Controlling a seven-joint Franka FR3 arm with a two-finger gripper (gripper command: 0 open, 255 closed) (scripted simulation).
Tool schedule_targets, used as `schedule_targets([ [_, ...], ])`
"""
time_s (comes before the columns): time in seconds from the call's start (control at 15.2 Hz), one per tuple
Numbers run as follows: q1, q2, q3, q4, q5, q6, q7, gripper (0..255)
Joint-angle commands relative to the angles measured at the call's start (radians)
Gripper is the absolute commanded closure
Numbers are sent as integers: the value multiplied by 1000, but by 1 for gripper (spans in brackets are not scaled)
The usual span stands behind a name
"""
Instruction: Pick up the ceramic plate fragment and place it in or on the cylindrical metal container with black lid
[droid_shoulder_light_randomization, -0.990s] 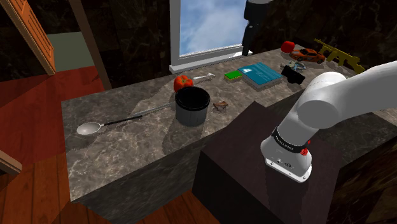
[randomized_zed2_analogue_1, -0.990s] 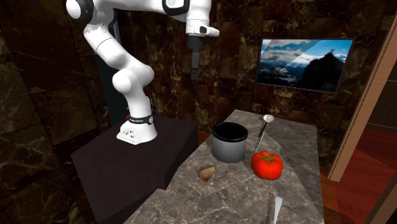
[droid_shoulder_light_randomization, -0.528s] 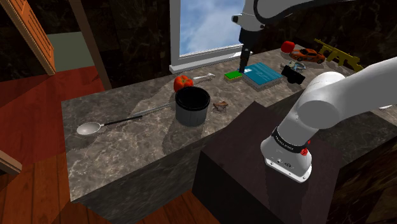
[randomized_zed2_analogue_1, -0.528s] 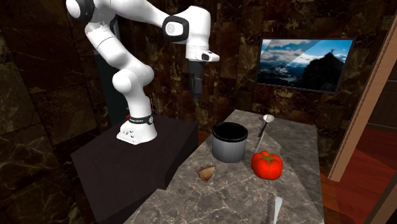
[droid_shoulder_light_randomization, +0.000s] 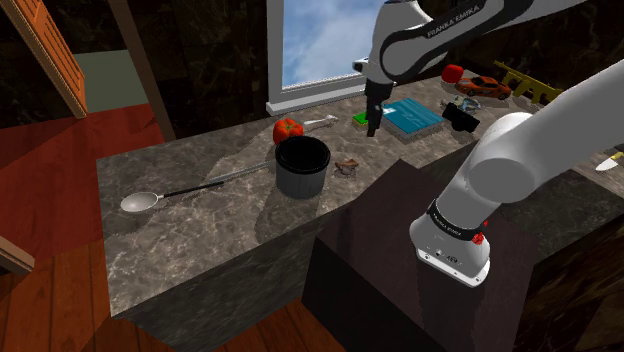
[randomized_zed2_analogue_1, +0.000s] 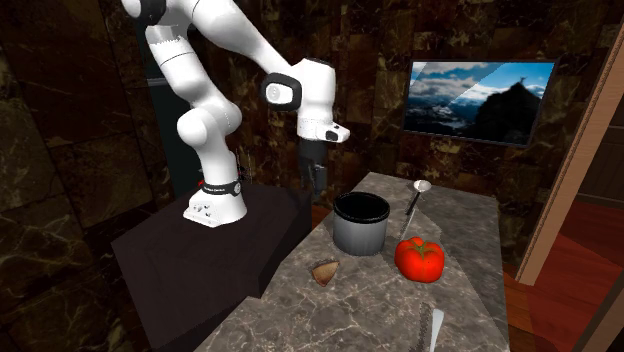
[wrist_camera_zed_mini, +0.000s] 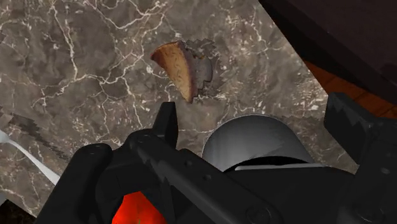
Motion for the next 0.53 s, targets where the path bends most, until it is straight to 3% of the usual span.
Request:
schedule_targets([
  [0.0,14,82,-29,-9,1,98,-54,0],
  [0.26,51,273,-88,0,47,283,-192,0],
  [0.46,85,432,-113,25,156,412,-343,0],
])
